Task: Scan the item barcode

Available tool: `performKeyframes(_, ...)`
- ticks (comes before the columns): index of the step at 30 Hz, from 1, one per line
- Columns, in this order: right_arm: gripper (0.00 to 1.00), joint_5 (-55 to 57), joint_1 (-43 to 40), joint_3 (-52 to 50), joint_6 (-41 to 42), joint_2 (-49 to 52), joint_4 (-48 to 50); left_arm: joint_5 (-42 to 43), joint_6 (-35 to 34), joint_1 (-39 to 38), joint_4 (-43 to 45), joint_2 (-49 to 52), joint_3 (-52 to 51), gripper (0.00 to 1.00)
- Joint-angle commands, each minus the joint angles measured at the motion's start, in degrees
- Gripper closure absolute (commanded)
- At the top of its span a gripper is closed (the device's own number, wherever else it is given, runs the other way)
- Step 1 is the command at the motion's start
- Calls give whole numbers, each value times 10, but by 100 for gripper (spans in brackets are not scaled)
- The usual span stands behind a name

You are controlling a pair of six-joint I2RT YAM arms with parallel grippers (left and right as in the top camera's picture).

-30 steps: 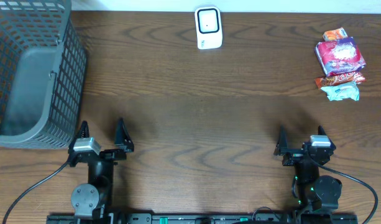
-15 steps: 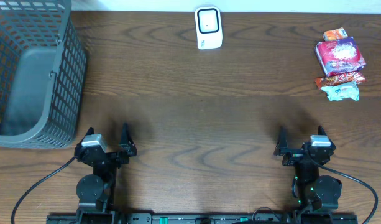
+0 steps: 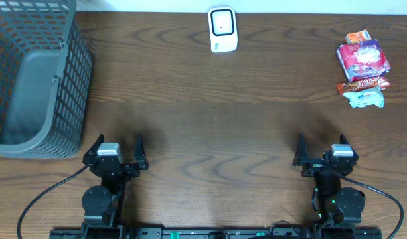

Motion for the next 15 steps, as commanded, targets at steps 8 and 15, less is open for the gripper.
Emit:
performKeyframes(8, 1, 1, 5, -1, -6, -4, -3, -9, 26, 3, -29, -5, -6, 2)
performKeyframes(15, 1, 1, 5, -1, -6, -3, -3, -27, 24, 3, -30, -5, -6, 2)
